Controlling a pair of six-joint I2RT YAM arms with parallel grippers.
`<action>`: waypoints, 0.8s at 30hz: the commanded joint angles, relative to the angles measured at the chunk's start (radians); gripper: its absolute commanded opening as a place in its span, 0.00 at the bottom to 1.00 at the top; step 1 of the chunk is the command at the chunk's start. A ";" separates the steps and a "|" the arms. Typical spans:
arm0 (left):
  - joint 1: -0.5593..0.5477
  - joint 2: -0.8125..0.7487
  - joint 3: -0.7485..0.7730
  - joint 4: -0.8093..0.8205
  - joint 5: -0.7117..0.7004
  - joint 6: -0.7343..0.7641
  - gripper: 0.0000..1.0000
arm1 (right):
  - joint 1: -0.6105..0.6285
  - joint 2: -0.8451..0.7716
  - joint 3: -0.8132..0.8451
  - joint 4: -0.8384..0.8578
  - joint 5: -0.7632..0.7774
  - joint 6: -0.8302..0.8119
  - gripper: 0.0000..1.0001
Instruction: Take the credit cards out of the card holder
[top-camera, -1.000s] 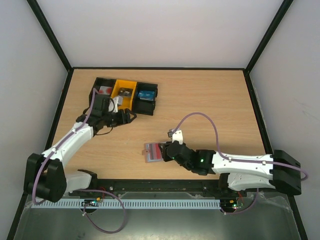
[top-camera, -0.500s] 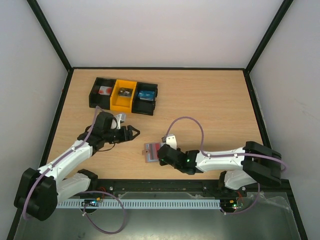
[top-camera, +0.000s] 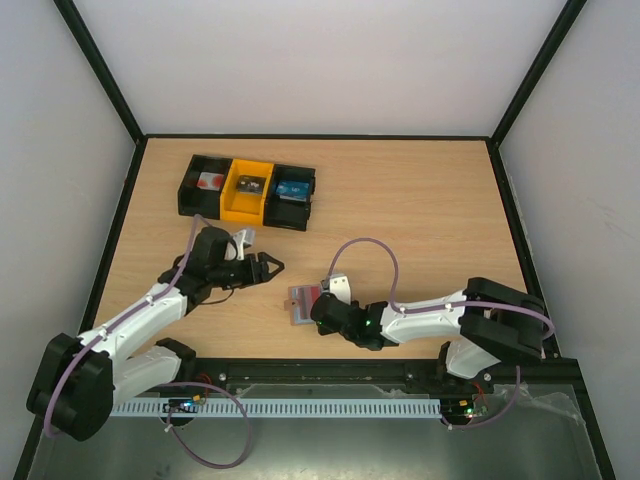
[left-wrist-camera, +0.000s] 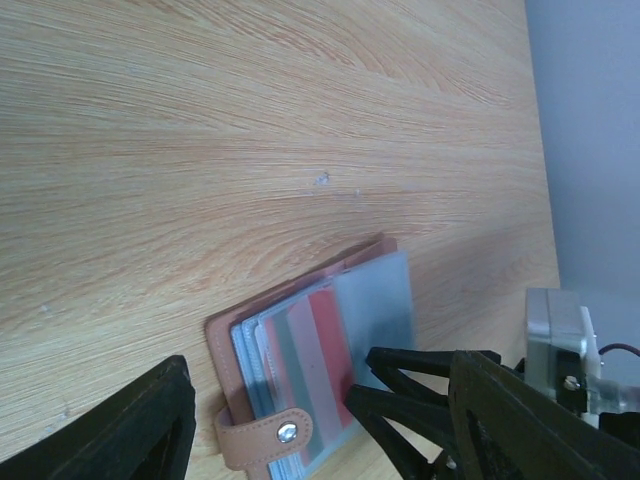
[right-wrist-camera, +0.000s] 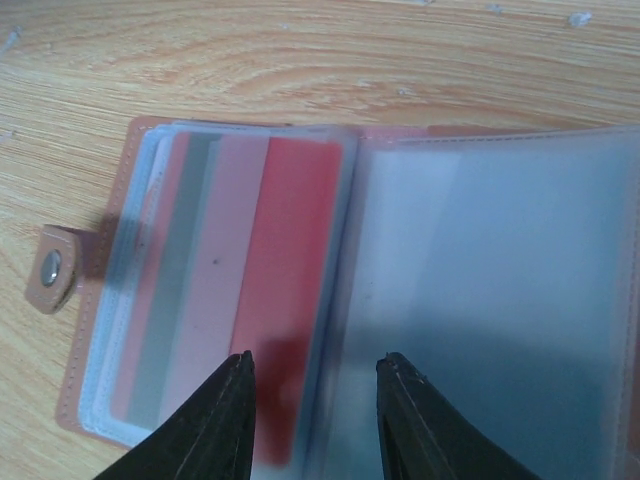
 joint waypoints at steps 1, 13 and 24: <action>-0.023 0.017 -0.022 0.082 0.035 -0.043 0.71 | -0.005 0.025 -0.013 0.012 0.047 0.016 0.33; -0.087 0.103 -0.030 0.202 0.026 -0.108 0.74 | -0.012 0.031 -0.081 0.094 0.045 0.035 0.06; -0.182 0.230 -0.044 0.377 0.010 -0.190 0.79 | -0.034 -0.018 -0.193 0.263 -0.018 0.074 0.02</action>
